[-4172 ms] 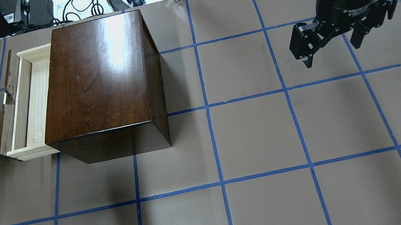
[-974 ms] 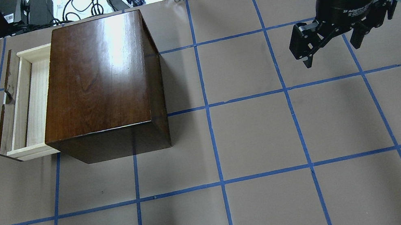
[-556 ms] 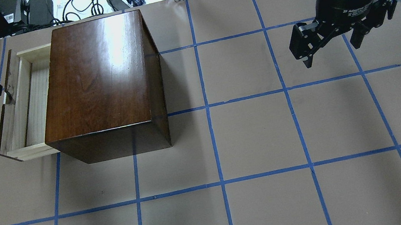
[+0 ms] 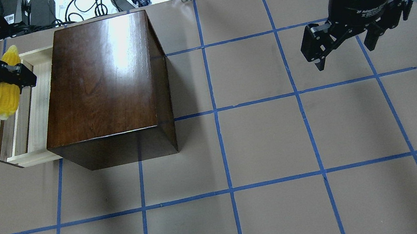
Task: Open drawer and put corn inside
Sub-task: 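Carry the corn over the open drawer with the left gripper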
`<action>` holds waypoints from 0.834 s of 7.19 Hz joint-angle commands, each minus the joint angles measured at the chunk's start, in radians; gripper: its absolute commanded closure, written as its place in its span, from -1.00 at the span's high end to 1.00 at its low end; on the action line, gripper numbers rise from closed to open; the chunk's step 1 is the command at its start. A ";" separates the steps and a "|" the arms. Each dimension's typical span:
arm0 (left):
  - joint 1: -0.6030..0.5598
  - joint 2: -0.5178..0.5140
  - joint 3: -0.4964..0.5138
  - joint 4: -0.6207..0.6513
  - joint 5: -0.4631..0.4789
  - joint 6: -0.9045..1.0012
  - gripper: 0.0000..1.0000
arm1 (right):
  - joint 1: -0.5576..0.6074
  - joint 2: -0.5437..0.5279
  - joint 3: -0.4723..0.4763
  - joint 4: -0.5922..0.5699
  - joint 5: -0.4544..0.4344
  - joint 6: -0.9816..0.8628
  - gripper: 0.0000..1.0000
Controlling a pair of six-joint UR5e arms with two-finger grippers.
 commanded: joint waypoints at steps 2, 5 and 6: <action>0.000 -0.004 -0.003 0.000 0.008 0.008 0.96 | 0.000 0.000 0.000 0.000 0.000 0.000 1.00; 0.000 0.001 -0.003 -0.003 0.013 0.005 1.00 | 0.000 -0.001 0.000 0.000 -0.002 0.000 1.00; 0.000 0.001 -0.002 -0.009 0.013 0.005 1.00 | 0.000 0.000 0.000 0.000 0.000 -0.001 1.00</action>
